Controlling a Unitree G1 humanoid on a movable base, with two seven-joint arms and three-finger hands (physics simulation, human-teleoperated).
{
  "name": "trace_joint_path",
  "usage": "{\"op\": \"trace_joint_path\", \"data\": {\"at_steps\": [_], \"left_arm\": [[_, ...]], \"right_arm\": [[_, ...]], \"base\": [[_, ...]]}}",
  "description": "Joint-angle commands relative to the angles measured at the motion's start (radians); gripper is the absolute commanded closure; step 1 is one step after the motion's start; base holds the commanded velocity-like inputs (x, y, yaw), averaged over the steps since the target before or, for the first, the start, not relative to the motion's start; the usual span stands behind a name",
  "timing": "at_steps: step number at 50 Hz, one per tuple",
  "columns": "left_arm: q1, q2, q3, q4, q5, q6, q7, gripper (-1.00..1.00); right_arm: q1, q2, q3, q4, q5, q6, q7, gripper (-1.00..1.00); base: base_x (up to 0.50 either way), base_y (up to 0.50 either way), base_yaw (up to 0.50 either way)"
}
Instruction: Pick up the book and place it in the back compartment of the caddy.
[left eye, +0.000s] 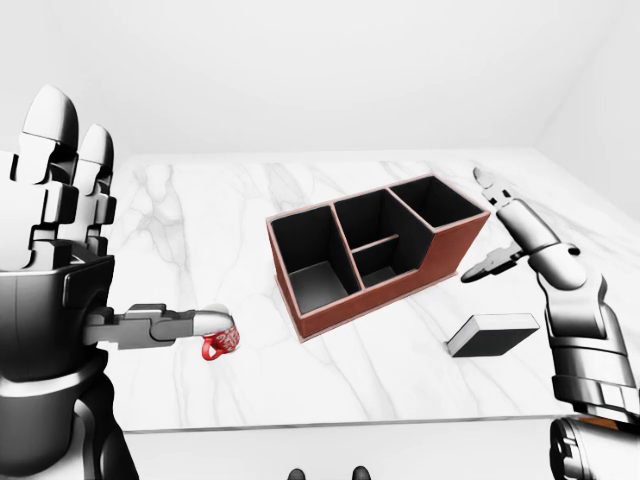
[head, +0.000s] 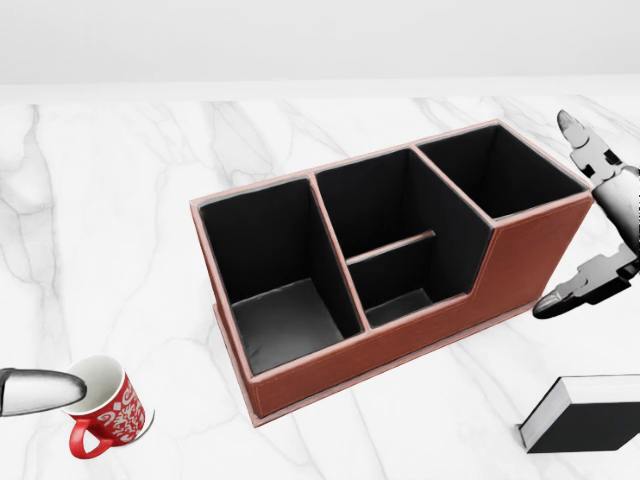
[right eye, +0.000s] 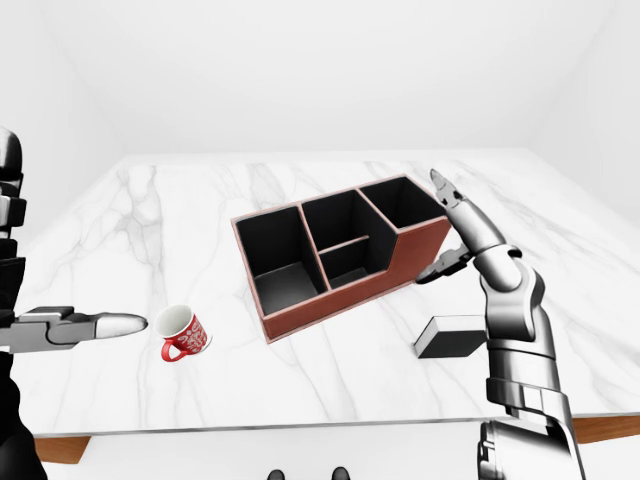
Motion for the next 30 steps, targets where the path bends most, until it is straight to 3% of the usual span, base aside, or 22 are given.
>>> {"op": "trace_joint_path", "data": {"at_steps": [1, 30], "left_arm": [[-0.001, 0.001, -0.001, 0.003, 0.001, 0.0, 0.0, -0.95], [0.001, -0.002, -0.008, -0.003, 0.009, 0.0, -0.003, -0.95]], "right_arm": [[0.008, -0.004, 0.01, 0.072, -0.044, 0.0, -0.024, -1.0], [0.055, -0.018, 0.012, 0.141, -0.105, 0.0, -0.008, -1.0]], "base": [[0.0, 0.0, 0.0], [0.0, 0.0, 0.0]]}}
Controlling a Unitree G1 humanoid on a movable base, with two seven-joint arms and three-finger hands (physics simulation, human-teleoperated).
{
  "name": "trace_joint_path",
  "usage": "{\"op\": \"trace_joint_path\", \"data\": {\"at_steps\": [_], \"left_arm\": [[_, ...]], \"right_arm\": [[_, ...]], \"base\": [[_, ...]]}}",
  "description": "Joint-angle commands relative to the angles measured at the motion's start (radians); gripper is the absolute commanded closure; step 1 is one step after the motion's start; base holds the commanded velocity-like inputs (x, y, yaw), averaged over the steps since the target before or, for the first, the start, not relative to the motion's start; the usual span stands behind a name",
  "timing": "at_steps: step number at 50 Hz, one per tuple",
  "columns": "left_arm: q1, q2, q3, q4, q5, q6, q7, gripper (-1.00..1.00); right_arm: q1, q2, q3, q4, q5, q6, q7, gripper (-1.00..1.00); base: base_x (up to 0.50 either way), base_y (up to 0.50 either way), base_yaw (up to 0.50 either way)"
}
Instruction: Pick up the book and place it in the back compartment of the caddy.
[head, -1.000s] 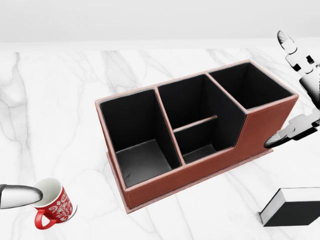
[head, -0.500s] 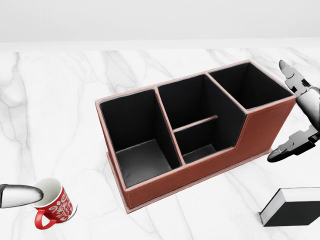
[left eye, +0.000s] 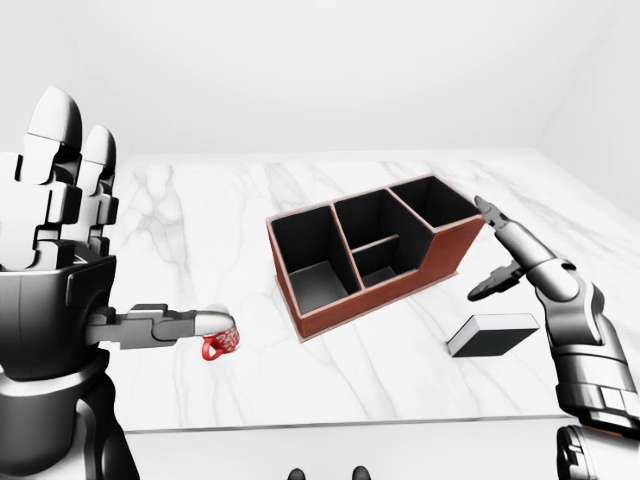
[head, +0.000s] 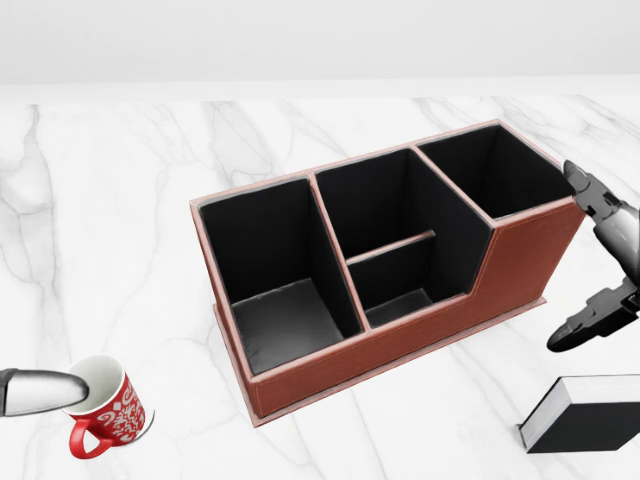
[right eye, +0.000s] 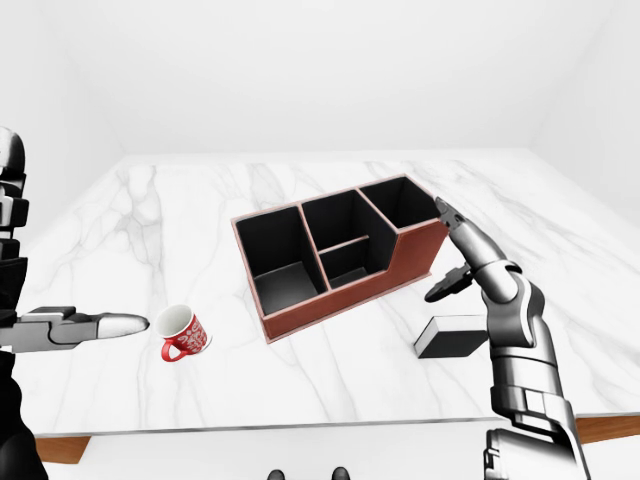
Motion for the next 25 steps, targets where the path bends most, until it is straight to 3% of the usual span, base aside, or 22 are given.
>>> {"op": "trace_joint_path", "data": {"at_steps": [1, 25], "left_arm": [[0.0, -0.001, -0.003, -0.003, 0.003, 0.0, -0.001, -0.95], [0.001, -0.003, -0.009, 0.007, 0.007, 0.0, -0.003, -0.95]], "right_arm": [[0.026, 0.002, 0.0, 0.013, -0.016, 0.0, 0.014, -1.0], [0.069, 0.0, -0.007, 0.014, -0.04, 0.0, 0.073, -1.0]], "base": [[0.0, 0.0, 0.0], [0.0, 0.0, 0.0]]}}
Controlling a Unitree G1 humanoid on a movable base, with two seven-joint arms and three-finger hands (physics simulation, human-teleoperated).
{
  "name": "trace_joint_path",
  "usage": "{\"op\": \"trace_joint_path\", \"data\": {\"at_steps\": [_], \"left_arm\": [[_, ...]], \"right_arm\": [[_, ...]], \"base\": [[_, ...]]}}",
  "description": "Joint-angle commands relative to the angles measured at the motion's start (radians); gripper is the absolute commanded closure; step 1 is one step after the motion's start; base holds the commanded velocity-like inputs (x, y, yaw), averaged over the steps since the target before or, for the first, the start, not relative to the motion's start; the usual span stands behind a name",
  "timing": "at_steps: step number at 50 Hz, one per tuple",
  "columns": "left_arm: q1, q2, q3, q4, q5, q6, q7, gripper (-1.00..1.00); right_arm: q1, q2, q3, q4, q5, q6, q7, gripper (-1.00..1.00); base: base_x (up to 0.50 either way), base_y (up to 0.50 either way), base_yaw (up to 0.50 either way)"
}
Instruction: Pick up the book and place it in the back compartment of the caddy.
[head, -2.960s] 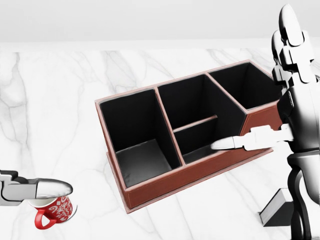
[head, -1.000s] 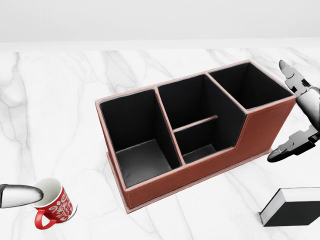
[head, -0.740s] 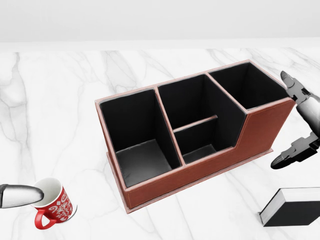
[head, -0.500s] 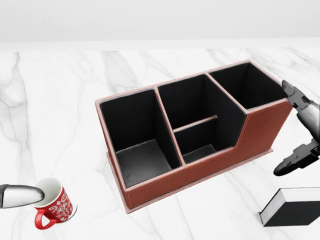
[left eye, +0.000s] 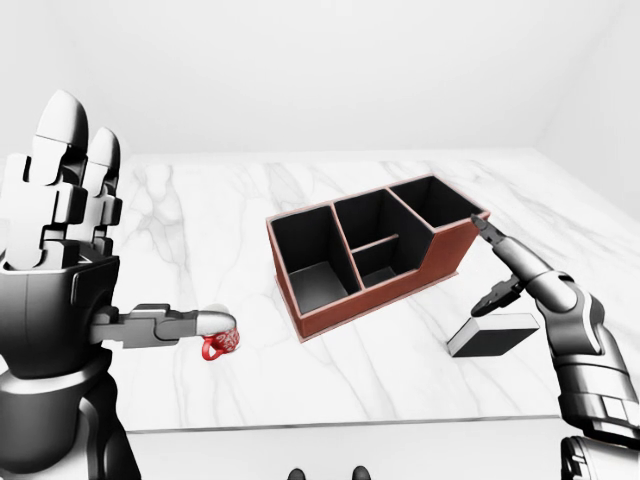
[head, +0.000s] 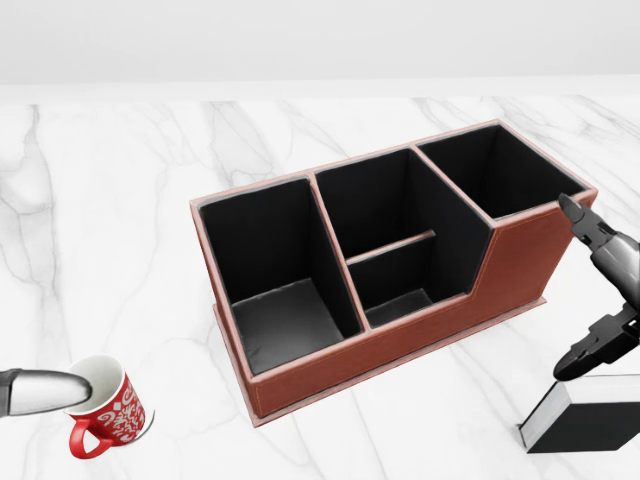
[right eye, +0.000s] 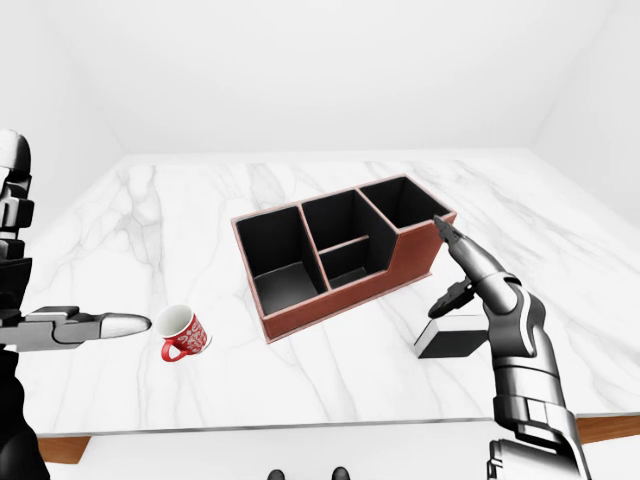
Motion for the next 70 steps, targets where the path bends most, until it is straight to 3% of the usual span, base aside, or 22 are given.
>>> {"op": "trace_joint_path", "data": {"at_steps": [1, 26, 50, 70], "left_arm": [[-0.001, 0.0, -0.002, 0.001, 0.001, 0.0, -0.001, -0.95], [-0.003, 0.001, 0.001, -0.005, 0.001, 0.0, -0.001, -0.94], [0.002, -0.001, -0.001, 0.005, 0.004, 0.0, -0.004, -0.95], [-0.001, -0.001, -0.004, 0.009, 0.007, 0.0, -0.002, -0.94]], "right_arm": [[0.021, 0.001, -0.005, -0.004, -0.012, 0.0, 0.027, -1.0], [0.043, 0.01, 0.02, 0.08, -0.069, 0.0, -0.024, -1.0], [0.138, 0.036, -0.022, -0.061, -0.018, 0.0, 0.128, -1.0], [0.143, 0.02, -0.024, -0.03, -0.048, 0.0, 0.135, -1.0]], "base": [[0.0, 0.0, 0.0], [0.0, 0.0, 0.0], [0.0, 0.0, 0.0], [0.0, 0.0, 0.0]]}}
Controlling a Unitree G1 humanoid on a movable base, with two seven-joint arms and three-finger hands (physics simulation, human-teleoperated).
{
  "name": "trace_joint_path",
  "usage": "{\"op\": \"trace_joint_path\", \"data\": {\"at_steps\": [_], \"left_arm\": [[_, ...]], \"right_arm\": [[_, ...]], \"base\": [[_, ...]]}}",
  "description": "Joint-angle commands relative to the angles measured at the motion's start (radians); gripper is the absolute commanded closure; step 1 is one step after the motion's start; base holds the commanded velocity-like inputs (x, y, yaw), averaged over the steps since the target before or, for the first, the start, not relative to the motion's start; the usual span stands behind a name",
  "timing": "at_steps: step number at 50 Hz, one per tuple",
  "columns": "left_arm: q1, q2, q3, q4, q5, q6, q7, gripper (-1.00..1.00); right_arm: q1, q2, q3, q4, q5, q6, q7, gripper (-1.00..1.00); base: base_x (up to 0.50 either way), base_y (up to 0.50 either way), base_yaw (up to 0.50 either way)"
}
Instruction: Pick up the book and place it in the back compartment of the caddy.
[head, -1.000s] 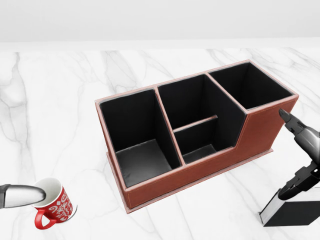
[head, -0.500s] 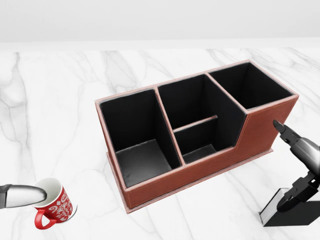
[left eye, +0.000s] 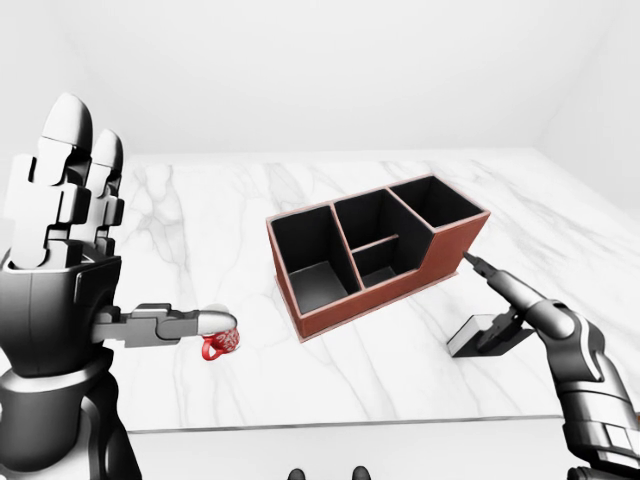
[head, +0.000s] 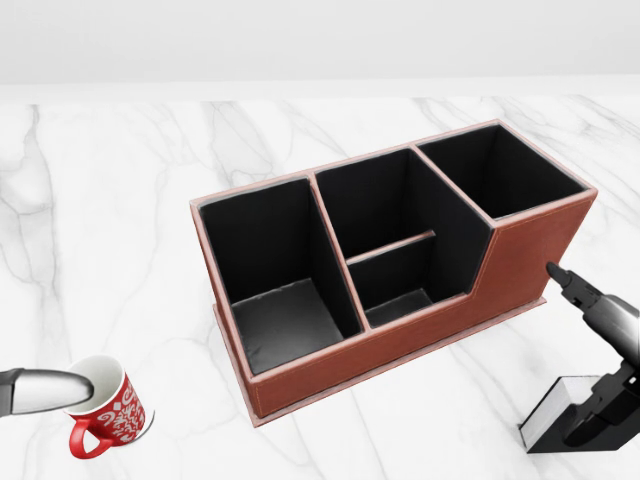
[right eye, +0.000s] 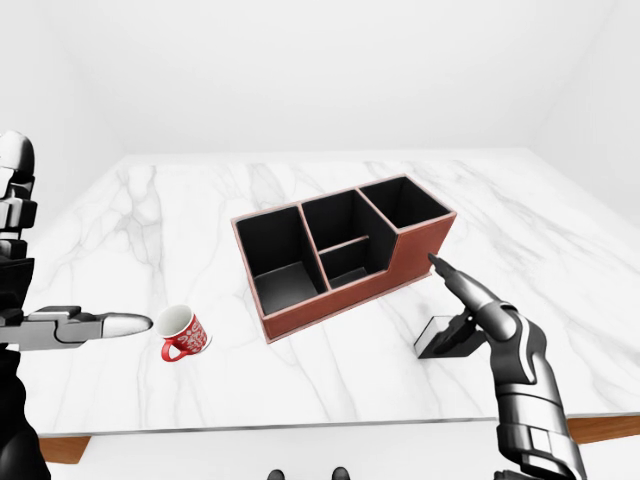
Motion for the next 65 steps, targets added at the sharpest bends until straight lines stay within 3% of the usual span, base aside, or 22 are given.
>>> {"op": "trace_joint_path", "data": {"at_steps": [1, 23, 65], "left_arm": [[-0.001, 0.0, -0.002, 0.007, 0.002, 0.0, 0.001, -0.95], [-0.001, 0.0, -0.001, -0.001, 0.002, 0.0, 0.001, -0.95], [-0.001, 0.002, 0.002, 0.001, 0.002, 0.0, -0.002, -0.94]], "right_arm": [[0.011, -0.007, -0.007, -0.006, -0.008, 0.0, 0.021, -1.0], [-0.03, -0.046, 0.008, 0.097, -0.07, 0.0, -0.05, -1.0], [-0.018, -0.059, 0.022, 0.135, -0.166, 0.0, -0.112, -1.0]], "base": [[0.0, 0.0, 0.0], [0.0, 0.0, 0.0], [0.0, 0.0, 0.0]]}}
